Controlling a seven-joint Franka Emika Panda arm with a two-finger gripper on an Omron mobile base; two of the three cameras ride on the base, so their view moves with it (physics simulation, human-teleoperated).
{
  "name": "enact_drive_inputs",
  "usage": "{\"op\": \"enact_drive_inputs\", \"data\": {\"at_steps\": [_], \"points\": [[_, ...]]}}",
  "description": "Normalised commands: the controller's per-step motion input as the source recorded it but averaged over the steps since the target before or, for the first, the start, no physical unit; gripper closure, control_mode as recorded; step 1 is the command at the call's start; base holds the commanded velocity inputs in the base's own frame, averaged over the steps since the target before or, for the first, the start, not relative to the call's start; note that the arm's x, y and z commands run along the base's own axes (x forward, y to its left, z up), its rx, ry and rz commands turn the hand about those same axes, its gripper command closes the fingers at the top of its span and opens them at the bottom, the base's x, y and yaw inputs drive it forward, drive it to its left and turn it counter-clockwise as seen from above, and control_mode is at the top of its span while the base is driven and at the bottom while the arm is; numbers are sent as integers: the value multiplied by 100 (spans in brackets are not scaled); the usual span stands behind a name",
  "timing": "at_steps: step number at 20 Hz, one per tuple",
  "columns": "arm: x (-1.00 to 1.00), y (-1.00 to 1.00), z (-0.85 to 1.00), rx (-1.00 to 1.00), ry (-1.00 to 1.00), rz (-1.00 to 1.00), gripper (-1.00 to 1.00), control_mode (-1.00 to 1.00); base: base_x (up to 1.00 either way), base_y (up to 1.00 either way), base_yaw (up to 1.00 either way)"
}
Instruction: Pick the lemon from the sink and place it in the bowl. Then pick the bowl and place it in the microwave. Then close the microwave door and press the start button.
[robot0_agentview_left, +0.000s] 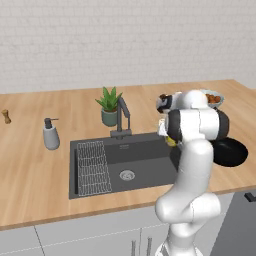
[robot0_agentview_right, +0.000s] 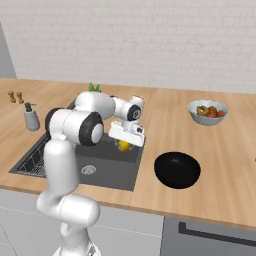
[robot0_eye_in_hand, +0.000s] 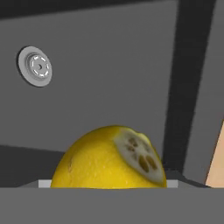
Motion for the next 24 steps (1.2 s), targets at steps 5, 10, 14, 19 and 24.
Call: {"op": "enact_drive_inputs", "data": {"at_steps": [5,10,14,19,24], "points": [[-45,-87,53,0,-6,-9,100,-100,0,0,0],[-52,-93,48,0,-7,-11,100,-100,0,0,0],[-28,-87,30,0,0,-12,100,-100,0,0,0],[-1,-90,1,3,0,-11,100,-100,0,0,0],[5,-83,-16,6,4,-5,100,-100,0,0,0]]}}
